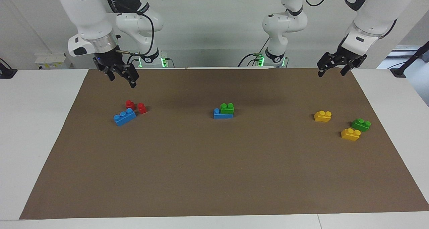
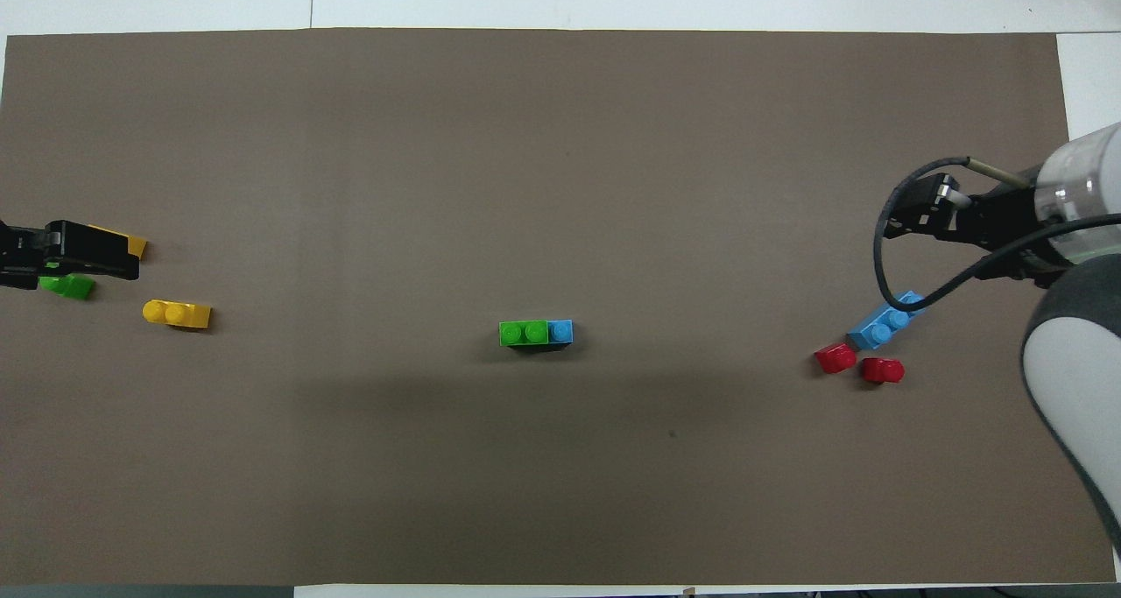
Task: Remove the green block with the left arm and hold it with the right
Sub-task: 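Move the right gripper toward the green-blue bricks while the left gripper follows, then grasp the green brick with the left gripper while the right gripper grasps blue, then pull the green brick off the blue brick with the left gripper, then carry the green brick toward the yellow bricks while the right gripper carries blue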
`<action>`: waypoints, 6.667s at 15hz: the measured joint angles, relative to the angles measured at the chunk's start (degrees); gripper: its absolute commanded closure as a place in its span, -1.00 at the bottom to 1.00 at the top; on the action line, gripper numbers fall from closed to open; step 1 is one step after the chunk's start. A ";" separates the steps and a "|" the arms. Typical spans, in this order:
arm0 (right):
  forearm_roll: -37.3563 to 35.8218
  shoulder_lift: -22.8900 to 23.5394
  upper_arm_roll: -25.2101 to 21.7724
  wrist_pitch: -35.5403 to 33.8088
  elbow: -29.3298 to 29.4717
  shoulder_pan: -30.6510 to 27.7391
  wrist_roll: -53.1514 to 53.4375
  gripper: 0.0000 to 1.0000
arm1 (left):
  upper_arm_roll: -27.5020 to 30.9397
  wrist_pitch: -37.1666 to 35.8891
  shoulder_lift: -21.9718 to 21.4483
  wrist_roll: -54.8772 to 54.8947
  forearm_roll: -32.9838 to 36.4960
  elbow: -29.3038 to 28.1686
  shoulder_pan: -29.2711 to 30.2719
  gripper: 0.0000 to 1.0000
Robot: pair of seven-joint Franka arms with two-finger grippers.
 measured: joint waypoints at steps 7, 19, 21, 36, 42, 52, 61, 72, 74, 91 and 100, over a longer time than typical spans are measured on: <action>12.17 0.65 0.14 9.10 -8.36 4.90 27.78 -0.94 | -0.34 0.00 0.01 -8.26 -0.12 -0.20 -0.05 -1.00; 25.60 6.83 0.22 26.34 -17.67 14.17 53.32 -0.94 | -1.46 8.29 -0.56 -67.75 -0.84 -5.21 -12.38 -1.00; 27.35 7.92 0.22 29.86 -19.31 15.79 54.12 -0.94 | -1.53 10.79 -0.67 -78.68 -0.87 -6.91 -15.42 -1.00; 31.50 13.13 0.25 45.26 -24.51 23.44 56.19 -0.95 | -1.61 32.02 3.05 -119.16 -0.87 -21.35 -31.22 -1.00; 33.98 17.60 0.25 52.32 -24.58 26.66 56.19 -0.95 | -1.60 36.95 8.16 -127.57 1.87 -21.49 -33.52 -1.00; 37.32 20.31 0.26 58.09 -24.38 29.64 56.19 -0.43 | -1.58 40.01 10.27 -132.95 2.38 -23.55 -35.56 -1.00; 37.46 20.37 0.03 58.12 -24.33 29.35 56.19 0.68 | -1.56 42.22 11.62 -136.17 3.45 -24.94 -37.25 -1.00; 39.82 20.41 0.01 58.12 -24.33 29.35 56.19 1.00 | -1.57 44.68 13.77 -138.65 8.33 -24.87 -37.73 1.00; 39.82 20.45 -0.01 58.26 -24.33 29.36 56.17 1.00 | -1.56 45.03 13.75 -138.57 9.45 -24.70 -37.75 1.00; 39.82 18.97 -0.43 51.18 -22.25 22.65 53.00 1.00 | -0.68 35.95 3.11 -133.43 9.76 -23.66 -36.29 1.00; 31.93 14.98 -1.28 30.45 -18.58 -6.26 20.34 1.00 | 0.48 26.19 -1.18 -94.80 1.07 -19.28 -15.98 1.00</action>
